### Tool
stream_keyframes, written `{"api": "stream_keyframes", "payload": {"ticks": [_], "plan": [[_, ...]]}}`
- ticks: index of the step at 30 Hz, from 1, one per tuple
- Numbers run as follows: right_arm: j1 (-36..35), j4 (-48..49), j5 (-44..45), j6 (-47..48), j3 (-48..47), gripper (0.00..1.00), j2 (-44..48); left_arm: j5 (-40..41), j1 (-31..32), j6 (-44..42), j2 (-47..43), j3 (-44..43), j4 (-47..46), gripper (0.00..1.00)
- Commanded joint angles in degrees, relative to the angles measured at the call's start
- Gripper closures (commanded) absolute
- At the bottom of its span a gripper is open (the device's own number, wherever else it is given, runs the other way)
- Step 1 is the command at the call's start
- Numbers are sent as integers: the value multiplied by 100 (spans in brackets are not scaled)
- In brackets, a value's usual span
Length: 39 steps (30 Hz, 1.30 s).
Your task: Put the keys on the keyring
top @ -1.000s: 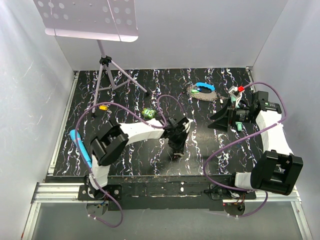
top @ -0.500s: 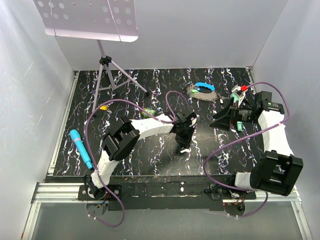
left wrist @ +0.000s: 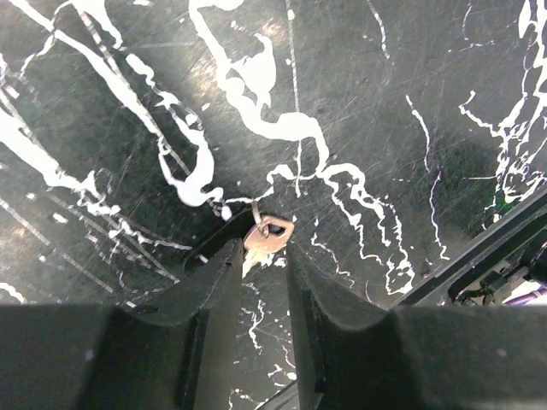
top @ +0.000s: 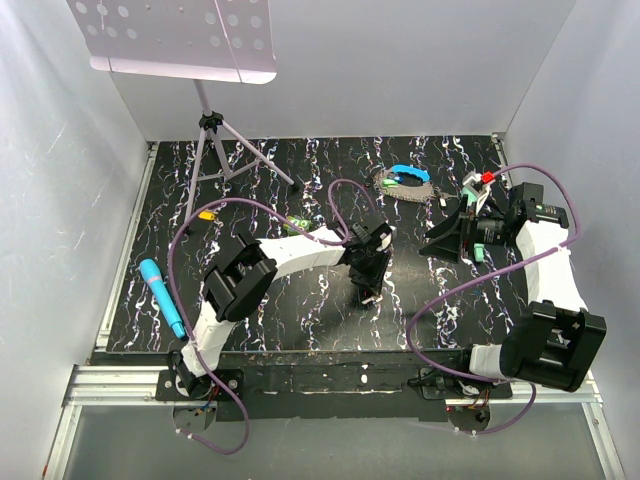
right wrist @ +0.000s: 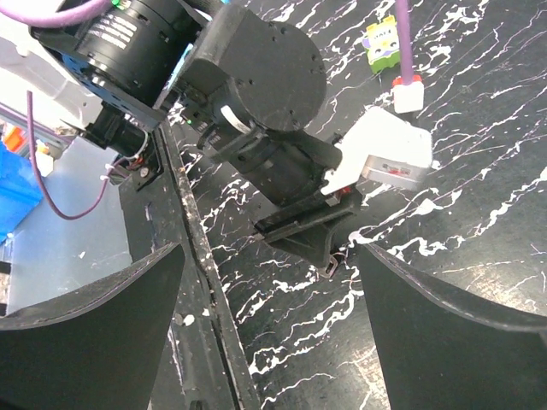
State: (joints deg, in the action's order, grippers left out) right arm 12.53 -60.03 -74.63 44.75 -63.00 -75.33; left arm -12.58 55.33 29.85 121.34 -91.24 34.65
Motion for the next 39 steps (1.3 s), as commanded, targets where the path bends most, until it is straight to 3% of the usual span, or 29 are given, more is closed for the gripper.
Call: {"api": "stream_keyframes", "payload": {"ticks": [1, 4, 7, 10, 12, 14, 18, 26, 30, 39], "plan": [[21, -228, 141, 393, -212, 8, -25, 273, -110, -92, -873, 343, -152, 71], [21, -552, 247, 1033, -177, 8, -113, 571, -215, -251, -1628, 904, -310, 66], [-75, -1403, 282, 2497, -230, 6, -262, 932, -347, -558, -2507, 1598, -494, 55], [-128, -2693, 265, 5025, -160, 5, -421, 1414, -496, -944, -3412, 2258, -626, 38], [-120, -3128, 370, 6574, -29, 5, -570, 1408, -698, -1112, -3966, 2706, -784, 19], [-286, -3129, 676, 7115, -80, 5, -833, 997, -1057, -1200, -4502, 3111, -969, 7], [-1049, -3077, 1555, 6995, -677, 14, -1545, 248, -1647, -1463, -5075, 3621, -1092, 5], [-2790, -1749, 3365, 5922, -1073, 33, -2187, -183, -1683, -1228, -5541, 4535, -1909, 9], [-3256, -1732, 3911, 5852, -1249, 45, -2644, -78, -1683, -1095, -5893, 4861, -2015, 9], [-3758, -958, 4343, 5580, -1118, 50, -2873, -78, -1683, -884, -6298, 5239, -2024, 9]]}}
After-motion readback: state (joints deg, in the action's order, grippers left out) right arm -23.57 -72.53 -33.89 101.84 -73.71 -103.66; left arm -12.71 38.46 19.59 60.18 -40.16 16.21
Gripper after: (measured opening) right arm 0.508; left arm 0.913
